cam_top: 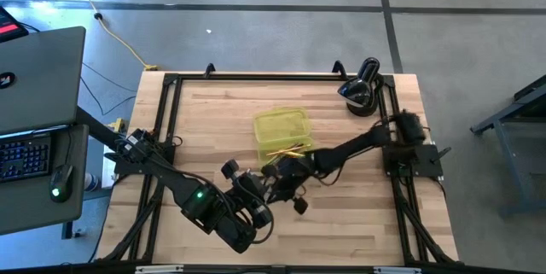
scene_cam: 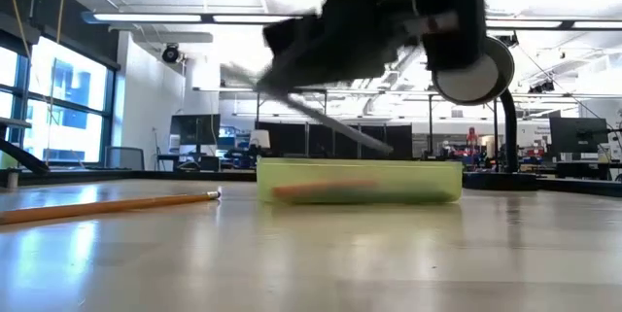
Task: Pick & place school supplies into a supply box
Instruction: Put the blue pencil into the yellow supply box
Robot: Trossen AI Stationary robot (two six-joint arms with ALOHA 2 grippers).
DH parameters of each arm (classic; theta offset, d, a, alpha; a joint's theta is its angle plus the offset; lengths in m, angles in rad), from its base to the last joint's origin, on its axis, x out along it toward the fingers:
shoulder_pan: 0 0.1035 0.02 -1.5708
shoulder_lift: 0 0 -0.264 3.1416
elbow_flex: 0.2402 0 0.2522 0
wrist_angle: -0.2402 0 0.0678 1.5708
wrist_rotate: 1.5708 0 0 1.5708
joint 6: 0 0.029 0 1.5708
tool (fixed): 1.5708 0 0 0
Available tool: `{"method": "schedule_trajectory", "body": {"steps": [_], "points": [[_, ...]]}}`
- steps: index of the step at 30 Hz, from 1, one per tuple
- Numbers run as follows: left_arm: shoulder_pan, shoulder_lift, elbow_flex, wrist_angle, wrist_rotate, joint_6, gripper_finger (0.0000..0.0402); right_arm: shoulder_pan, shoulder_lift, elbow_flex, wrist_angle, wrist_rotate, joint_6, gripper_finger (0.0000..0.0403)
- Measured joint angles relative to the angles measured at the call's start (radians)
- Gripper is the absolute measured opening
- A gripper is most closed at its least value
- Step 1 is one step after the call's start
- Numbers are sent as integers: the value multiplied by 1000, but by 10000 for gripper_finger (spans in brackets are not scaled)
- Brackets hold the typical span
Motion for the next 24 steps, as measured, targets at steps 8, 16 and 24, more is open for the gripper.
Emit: {"method": "schedule_trajectory", "body": {"steps": [8,16,24], "points": [[-1,0,0,22,7,0,142,-169,-142,-171,34,-26,-11,1],[0,0,0,39,25,4,143,-373,-153,-501,491,-1,137,0],[0,0,0,43,13,22,142,-340,-156,-615,789,-106,301,9]]}}
